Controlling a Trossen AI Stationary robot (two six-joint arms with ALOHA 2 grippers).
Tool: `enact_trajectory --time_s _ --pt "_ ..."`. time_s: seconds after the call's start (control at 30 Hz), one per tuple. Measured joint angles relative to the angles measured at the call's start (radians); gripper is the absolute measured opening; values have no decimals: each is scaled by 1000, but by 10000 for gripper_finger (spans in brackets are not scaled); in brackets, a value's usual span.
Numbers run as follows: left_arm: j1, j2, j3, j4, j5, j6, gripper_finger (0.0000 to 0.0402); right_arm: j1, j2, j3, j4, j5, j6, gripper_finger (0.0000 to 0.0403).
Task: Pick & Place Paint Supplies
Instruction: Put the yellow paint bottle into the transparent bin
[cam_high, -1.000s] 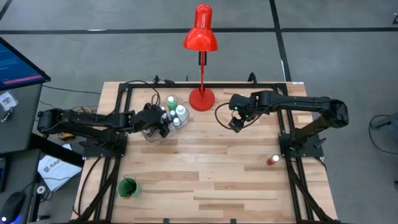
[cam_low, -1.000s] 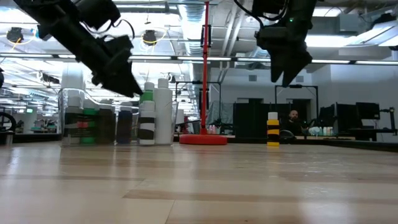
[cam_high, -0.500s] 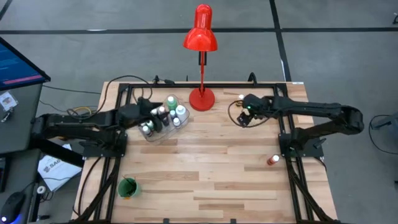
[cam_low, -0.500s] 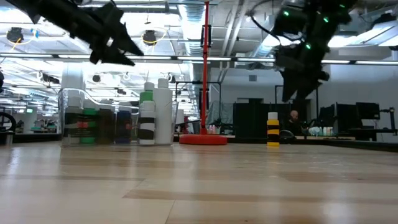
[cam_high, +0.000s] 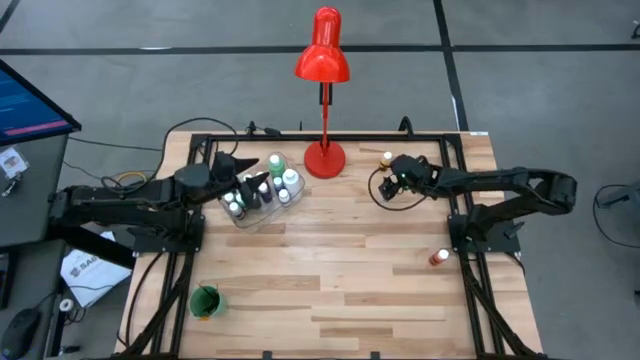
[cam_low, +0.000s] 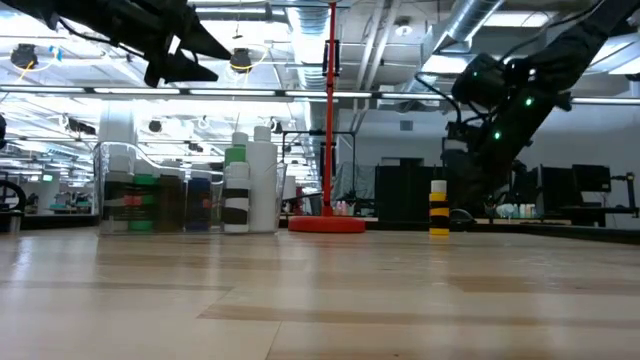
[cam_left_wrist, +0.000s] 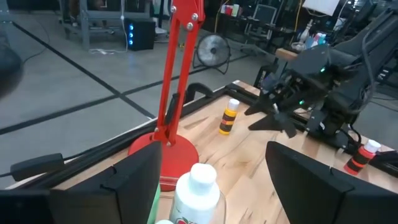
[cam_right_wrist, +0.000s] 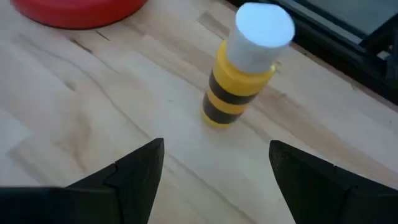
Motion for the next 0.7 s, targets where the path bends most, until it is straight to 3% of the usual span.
enact_trajectory --time_s 0.47,0.57,0.7 --pt "0 0 0 15 0 0 277 -72 221 -10 303 -28 -53 278" --pt "0 0 0 15 0 0 277 -70 238 -10 303 -29 -52 249" --pt "0 0 0 15 0 0 277 -70 241 -10 316 -30 -59 182"
